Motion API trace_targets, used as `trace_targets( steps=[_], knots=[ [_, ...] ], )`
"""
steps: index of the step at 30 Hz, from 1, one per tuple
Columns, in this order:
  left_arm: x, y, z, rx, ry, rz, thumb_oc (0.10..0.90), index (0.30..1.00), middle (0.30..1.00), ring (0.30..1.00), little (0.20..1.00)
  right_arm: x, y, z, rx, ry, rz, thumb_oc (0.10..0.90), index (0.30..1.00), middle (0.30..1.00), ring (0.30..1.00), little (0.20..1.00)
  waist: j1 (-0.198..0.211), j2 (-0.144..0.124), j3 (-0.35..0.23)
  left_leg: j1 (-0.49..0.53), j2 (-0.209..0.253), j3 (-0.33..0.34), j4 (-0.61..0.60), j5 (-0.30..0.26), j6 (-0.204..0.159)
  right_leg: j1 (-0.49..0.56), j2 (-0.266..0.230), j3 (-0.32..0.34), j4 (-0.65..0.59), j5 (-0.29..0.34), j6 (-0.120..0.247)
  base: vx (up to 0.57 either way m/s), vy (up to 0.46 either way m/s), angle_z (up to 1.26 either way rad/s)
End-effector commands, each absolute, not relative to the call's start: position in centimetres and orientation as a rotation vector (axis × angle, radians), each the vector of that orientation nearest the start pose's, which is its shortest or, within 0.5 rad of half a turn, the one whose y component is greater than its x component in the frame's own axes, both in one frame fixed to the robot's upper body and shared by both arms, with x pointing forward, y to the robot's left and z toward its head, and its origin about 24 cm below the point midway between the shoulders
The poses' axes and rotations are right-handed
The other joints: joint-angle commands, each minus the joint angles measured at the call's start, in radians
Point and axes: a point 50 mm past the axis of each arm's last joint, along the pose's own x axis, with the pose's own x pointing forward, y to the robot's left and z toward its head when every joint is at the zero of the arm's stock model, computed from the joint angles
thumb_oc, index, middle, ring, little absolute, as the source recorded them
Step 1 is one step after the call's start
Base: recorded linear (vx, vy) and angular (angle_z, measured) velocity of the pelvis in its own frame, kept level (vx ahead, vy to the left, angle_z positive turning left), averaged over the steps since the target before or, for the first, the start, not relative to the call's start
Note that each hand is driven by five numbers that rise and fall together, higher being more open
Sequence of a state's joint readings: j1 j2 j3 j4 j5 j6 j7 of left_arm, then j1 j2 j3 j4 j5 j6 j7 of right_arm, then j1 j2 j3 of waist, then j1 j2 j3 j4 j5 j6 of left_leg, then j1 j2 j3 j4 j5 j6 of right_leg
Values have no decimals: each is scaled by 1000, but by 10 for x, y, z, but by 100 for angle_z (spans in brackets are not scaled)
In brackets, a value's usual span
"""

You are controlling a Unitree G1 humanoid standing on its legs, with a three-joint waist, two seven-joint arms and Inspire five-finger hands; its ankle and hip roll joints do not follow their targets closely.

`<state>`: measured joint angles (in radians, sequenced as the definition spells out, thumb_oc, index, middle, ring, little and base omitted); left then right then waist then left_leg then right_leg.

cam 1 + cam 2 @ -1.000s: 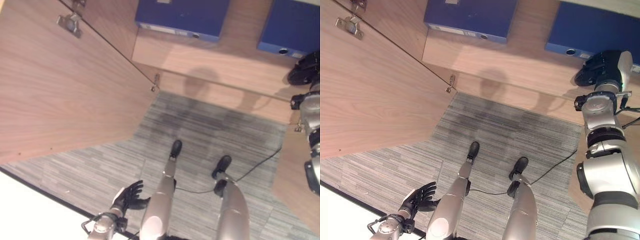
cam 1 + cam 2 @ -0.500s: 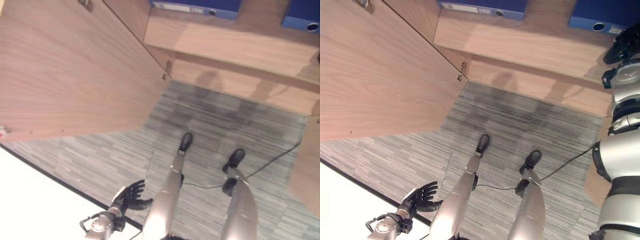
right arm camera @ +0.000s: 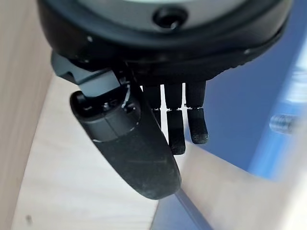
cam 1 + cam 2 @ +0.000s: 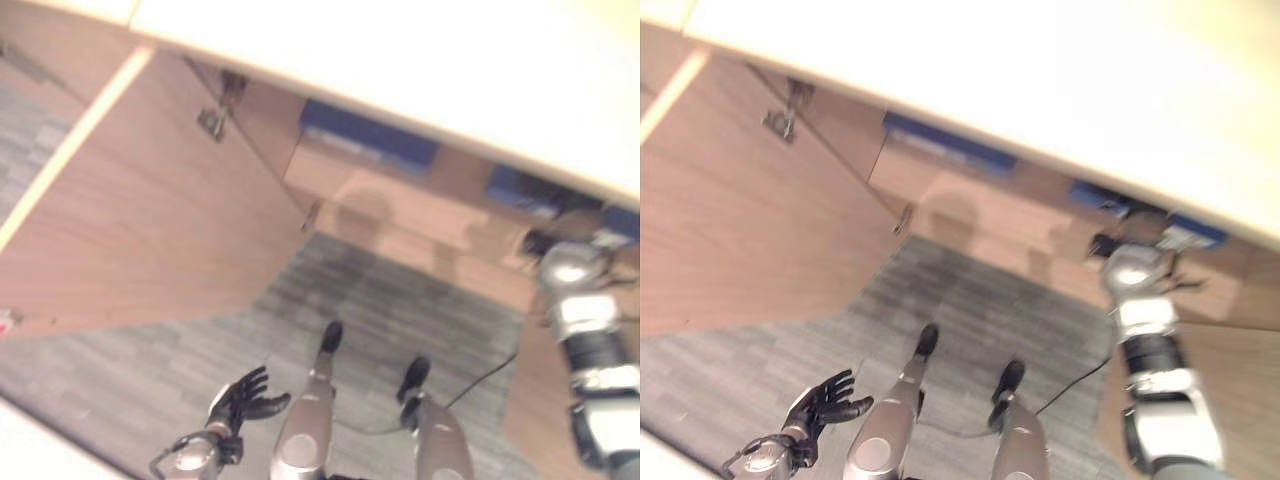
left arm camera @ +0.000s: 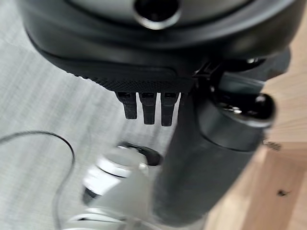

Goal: Put the empty folder in the office cabinet

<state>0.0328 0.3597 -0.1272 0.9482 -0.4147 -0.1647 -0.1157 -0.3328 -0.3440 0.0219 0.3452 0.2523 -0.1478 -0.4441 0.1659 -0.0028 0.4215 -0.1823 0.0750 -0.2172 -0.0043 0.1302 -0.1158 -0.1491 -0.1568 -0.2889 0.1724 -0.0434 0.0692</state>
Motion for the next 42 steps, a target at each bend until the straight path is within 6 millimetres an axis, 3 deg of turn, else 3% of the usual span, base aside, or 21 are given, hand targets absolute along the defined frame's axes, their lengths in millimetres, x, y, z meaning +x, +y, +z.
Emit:
trace_targets(
  steps=[1, 4, 5, 7, 8, 9, 10, 11, 12, 17, 23, 24, 26, 29, 30, 31, 35, 42],
  knots=[
    [99, 278, -132, 76, 946, 175, 800, 900, 900, 900, 900, 304, -247, 120, -199, -368, -375, 800, 900, 900, 900, 900, 4, 52, -115, 35, 140, -12, -12, -66, -64, -39, -65, 3, 139, -76, 114, 106, -18, -6],
    [93, 285, -130, 42, 929, 243, 800, 900, 900, 900, 900, 285, -245, 86, -169, -259, -342, 800, 900, 900, 900, 900, 14, 41, -166, 71, 153, -28, -26, -46, -80, 50, -50, -43, 100, -93, 104, 71, -60, 14],
    [92, 285, -130, 43, 931, 243, 800, 900, 900, 900, 900, 284, -245, 85, -168, -257, -342, 800, 900, 900, 900, 900, 11, 42, -168, 72, 154, -31, -29, -44, -80, 54, -48, -47, 95, -92, 103, 12, -14, 49],
    [96, 284, -131, 37, 915, 277, 800, 900, 900, 900, 900, 276, -244, 60, -164, -152, -328, 800, 900, 900, 900, 900, 25, 41, -212, 48, 163, -31, -76, 41, -124, 142, -33, -129, 8, -87, 100, -75, 18, 58],
    [100, 280, -132, 21, 909, 288, 800, 900, 900, 900, 900, 276, -244, 57, -173, -132, -320, 800, 900, 900, 900, 900, 12, 34, -213, 35, 164, 31, -69, 53, -113, 155, -46, -156, -22, -59, 104, -181, 78, 168],
    [100, 278, -133, 9, 910, 295, 800, 900, 900, 900, 900, 276, -243, 52, -181, -110, -308, 800, 900, 900, 900, 900, -3, 24, -218, 46, 173, 135, -55, 44, -90, 166, -60, -187, -42, -39, 105, -298, 147, 204],
    [99, 276, -134, -8, 915, 315, 800, 900, 900, 900, 900, 272, -243, 43, -196, -64, -289, 800, 900, 900, 900, 900, -33, 3, -229, 82, 205, 347, 33, -7, -60, 164, -91, -235, -55, -13, 99, -313, 173, 160],
    [91, 275, -137, -12, 939, 329, 800, 900, 900, 900, 900, 264, -244, 36, -222, -26, -267, 800, 900, 900, 900, 900, -49, -5, -242, 122, 219, 426, 98, -43, -53, 166, -111, -275, -47, -1, 85, -281, 356, 122],
    [70, 275, -146, 32, 1042, 336, 800, 900, 900, 900, 900, 253, -241, 19, -209, 55, -236, 800, 900, 900, 900, 900, -67, -6, -275, 194, 186, 414, 97, -109, -62, 171, -142, -305, -25, 28, 89, -129, 291, 114],
    [60, 272, -150, 79, 1103, 317, 800, 900, 900, 900, 900, 243, -245, 4, -218, 126, -245, 800, 900, 900, 900, 900, -78, -2, -295, 222, 149, 436, 45, -130, -44, 180, -181, -330, -15, 67, 115, -29, 239, 76],
    [69, 279, -145, 114, 1068, 314, 800, 900, 900, 900, 900, 244, -233, -6, -162, 166, -257, 800, 900, 900, 900, 900, -48, -11, -297, 249, 63, 420, -27, -153, 6, 189, -279, -368, 62, 137, 165, -2, 230, 30],
    [71, 281, -144, 116, 1061, 321, 800, 900, 900, 900, 900, 244, -231, -9, -145, 176, -258, 800, 900, 900, 900, 900, -44, -13, -294, 256, 52, 410, -39, -155, 14, 189, -291, -366, 89, 145, 169, 29, 131, 18],
    [81, 285, -140, 109, 1021, 350, 800, 900, 900, 900, 900, 240, -228, -13, -128, 189, -262, 800, 900, 900, 900, 900, -56, -16, -282, 255, 38, 366, -51, -148, 23, 170, -278, -277, 122, 171, 184, 31, 63, 40],
    [100, 284, -135, 106, 949, 344, 800, 900, 900, 900, 900, 240, -228, -11, -114, 177, -270, 800, 900, 900, 900, 900, -97, 0, -283, 242, 19, 270, -69, -131, 35, 114, -127, 8, 95, 58, 157, 78, 114, 115],
    [108, 280, -133, 109, 928, 324, 800, 900, 900, 900, 900, 240, -229, -10, -109, 168, -279, 800, 900, 900, 900, 900, -110, 5, -276, 239, 8, 231, -68, -129, 41, 101, -77, 72, 76, 12, 146, 112, 74, 64],
    [112, 278, -133, 117, 921, 309, 800, 900, 900, 900, 900, 240, -229, -9, -104, 161, -280, 800, 900, 900, 900, 900, -113, 4, -275, 233, -1, 209, -70, -124, 43, 97, -60, 96, 44, 13, 136, 70, 9, 78],
    [129, 273, -126, 145, 852, 268, 800, 900, 900, 900, 900, 234, -232, -9, -108, 154, -290, 800, 900, 900, 900, 900, -112, -7, -291, 231, -27, 145, -75, -131, 44, 175, -45, 94, -75, 11, 130, 48, -52, 118],
    [166, 272, -93, 83, 588, 302, 800, 900, 900, 900, 900, 214, -239, -25, -144, 228, -308, 800, 900, 900, 900, 900, -98, -7, -325, 251, -11, 150, -83, -134, 25, 256, -45, 60, -192, 36, 133, 34, -39, 16]
  ],
)
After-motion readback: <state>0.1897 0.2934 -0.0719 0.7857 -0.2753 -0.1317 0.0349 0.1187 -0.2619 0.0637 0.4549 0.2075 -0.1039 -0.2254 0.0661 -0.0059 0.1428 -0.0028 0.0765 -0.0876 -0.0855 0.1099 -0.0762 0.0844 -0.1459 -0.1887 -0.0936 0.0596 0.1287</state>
